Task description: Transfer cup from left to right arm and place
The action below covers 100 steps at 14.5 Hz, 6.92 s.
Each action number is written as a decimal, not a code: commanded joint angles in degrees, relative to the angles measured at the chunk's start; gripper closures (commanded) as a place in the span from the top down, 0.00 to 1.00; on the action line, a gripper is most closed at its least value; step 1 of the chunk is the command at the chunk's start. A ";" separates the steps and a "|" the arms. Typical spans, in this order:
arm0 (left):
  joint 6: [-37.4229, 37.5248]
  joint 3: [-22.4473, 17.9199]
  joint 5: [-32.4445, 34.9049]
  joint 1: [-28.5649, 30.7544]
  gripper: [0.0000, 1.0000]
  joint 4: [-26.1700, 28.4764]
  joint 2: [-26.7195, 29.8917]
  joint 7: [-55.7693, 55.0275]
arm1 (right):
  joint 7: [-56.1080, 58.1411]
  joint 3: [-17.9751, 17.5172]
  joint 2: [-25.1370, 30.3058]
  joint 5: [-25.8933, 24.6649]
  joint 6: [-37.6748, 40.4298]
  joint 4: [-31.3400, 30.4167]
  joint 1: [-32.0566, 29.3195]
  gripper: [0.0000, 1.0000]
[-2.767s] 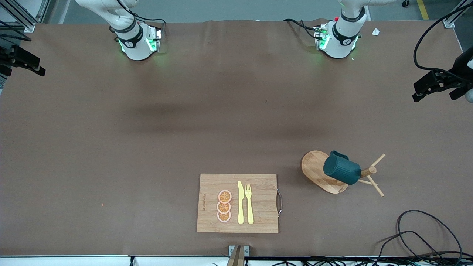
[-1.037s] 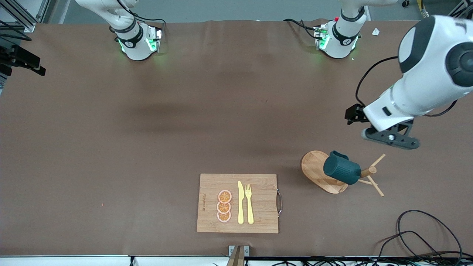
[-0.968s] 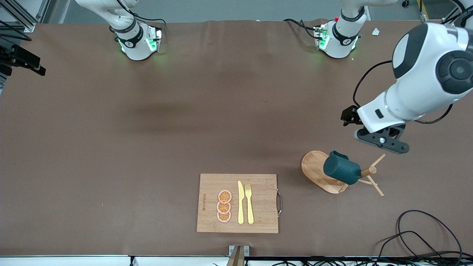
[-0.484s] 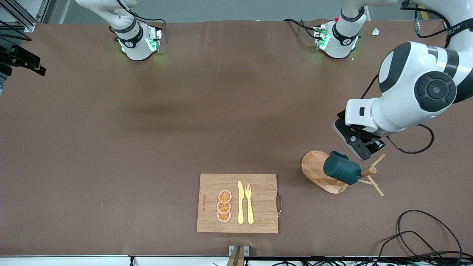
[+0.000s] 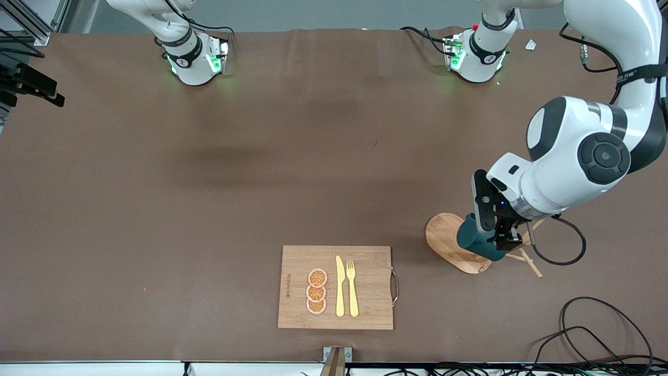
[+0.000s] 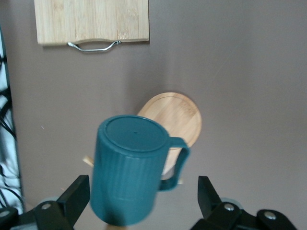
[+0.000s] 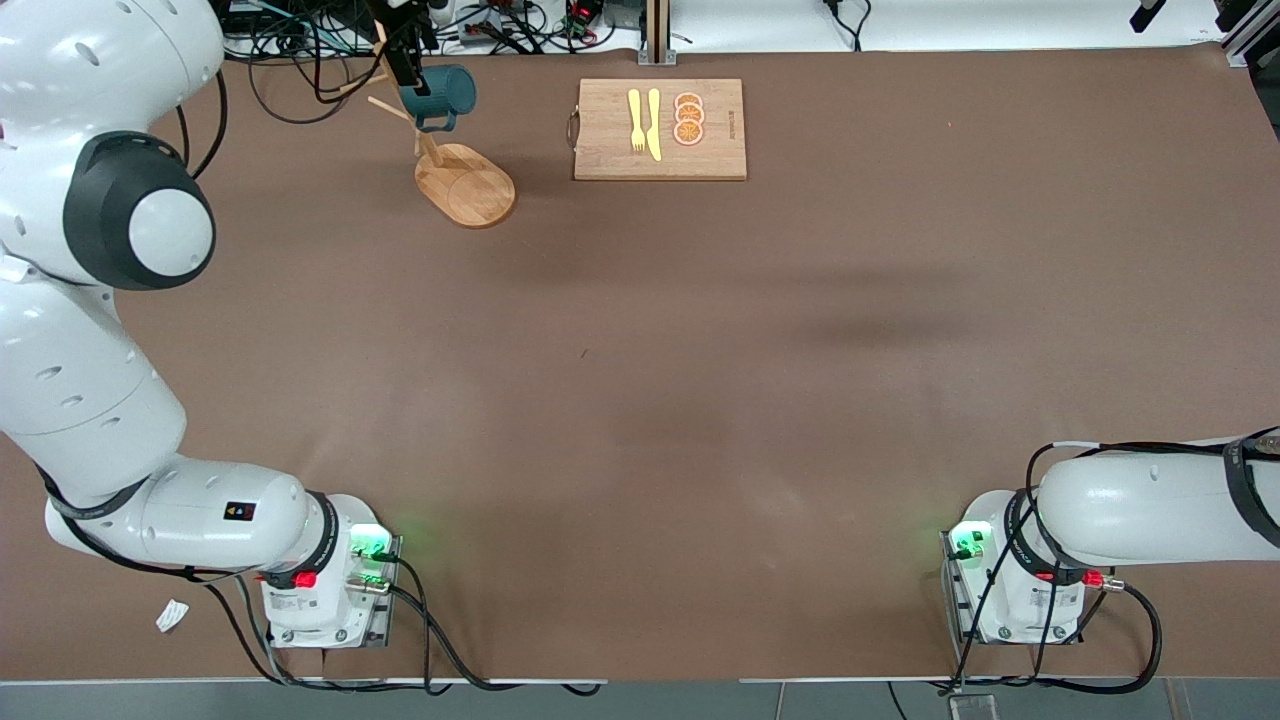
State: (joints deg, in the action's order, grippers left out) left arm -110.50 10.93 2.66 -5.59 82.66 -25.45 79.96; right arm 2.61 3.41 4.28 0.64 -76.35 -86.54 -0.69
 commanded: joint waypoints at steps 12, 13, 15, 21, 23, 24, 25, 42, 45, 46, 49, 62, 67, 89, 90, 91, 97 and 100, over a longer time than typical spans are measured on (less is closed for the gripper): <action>-4.64 0.49 -5.12 2.78 0.99 -0.39 -4.08 14.96 | 0.72 -0.68 1.43 -0.47 -0.03 -1.44 -1.25 1.00; -4.64 0.58 -5.38 2.78 0.99 -0.48 -4.43 15.05 | 0.72 -0.68 1.43 -0.47 -0.03 -1.44 -1.25 1.00; -4.81 0.49 -6.09 2.78 0.99 -0.57 -5.13 15.23 | 0.72 -0.68 1.43 -0.47 -0.03 -1.44 -1.33 1.00; -5.78 0.58 -6.09 2.78 0.81 -0.66 -5.84 15.31 | 0.72 -0.68 1.43 -0.47 -0.03 -1.44 -1.25 1.00; -5.78 0.58 -6.09 2.78 0.57 -0.74 -5.75 15.84 | 0.72 -0.68 1.43 -0.47 -0.03 -1.44 -1.25 1.00; -5.78 0.58 -6.09 2.78 0.52 -0.83 -5.75 15.93 | 0.72 -0.68 1.43 -0.47 -0.03 -1.44 -1.25 1.00; -5.78 0.49 -6.09 2.78 0.45 -0.83 -5.58 15.93 | 0.72 -0.68 1.43 -0.47 -0.03 -1.44 -1.25 1.00; 1.87 1.99 -5.41 -1.25 0.46 -3.03 -1.01 9.69 | 0.72 -0.68 1.43 -0.47 0.06 -1.44 -1.34 1.00; 1.87 2.07 3.46 -5.38 0.46 -3.03 -0.13 6.36 | 0.81 -0.68 1.43 -0.47 0.06 -1.44 -1.51 1.00; 1.87 2.07 6.27 -7.66 0.45 -2.94 0.05 6.26 | 0.81 -0.68 1.43 -0.47 0.06 -1.53 -1.51 1.00; 1.87 1.99 13.04 -14.07 0.45 -2.94 0.31 3.03 | 0.81 -0.68 1.43 -0.47 0.06 -1.53 -1.51 1.00; 9.33 1.63 50.92 -45.10 0.44 -2.59 -13.72 -37.13 | 0.81 -0.60 1.43 -0.47 0.06 -1.61 -1.60 1.00; 14.24 0.23 61.82 -52.05 0.44 -2.50 -22.17 -46.29 | 0.81 -0.60 1.43 -0.47 0.06 -1.61 -1.69 1.00; 19.80 -0.12 69.58 -63.14 0.53 -6.37 -35.02 -52.45 | 0.73 -0.60 1.34 -0.38 0.06 -1.53 -2.39 1.00; 19.80 -0.12 69.50 -63.05 0.54 -6.46 -34.93 -52.45 | 0.72 -0.60 1.17 -0.20 -0.02 -1.35 -2.39 1.00; 19.80 -0.12 69.41 -63.14 0.56 -6.80 -34.93 -52.45 | 0.72 -0.60 1.08 -0.29 -0.03 -1.09 -2.39 1.00; 19.80 -0.04 69.32 -63.22 0.63 -6.98 -35.02 -52.54 | 0.02 -0.60 -0.24 0.24 -0.11 0.32 -4.50 1.00; 19.80 -0.04 69.23 -63.58 0.99 -7.07 -35.11 -52.71 | 0.20 -0.68 -0.50 0.41 -0.20 0.14 -4.59 1.00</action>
State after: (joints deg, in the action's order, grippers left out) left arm -90.10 11.02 71.67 -68.37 77.82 -58.79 28.05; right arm 2.63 3.84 3.79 0.67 -76.39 -86.20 -3.94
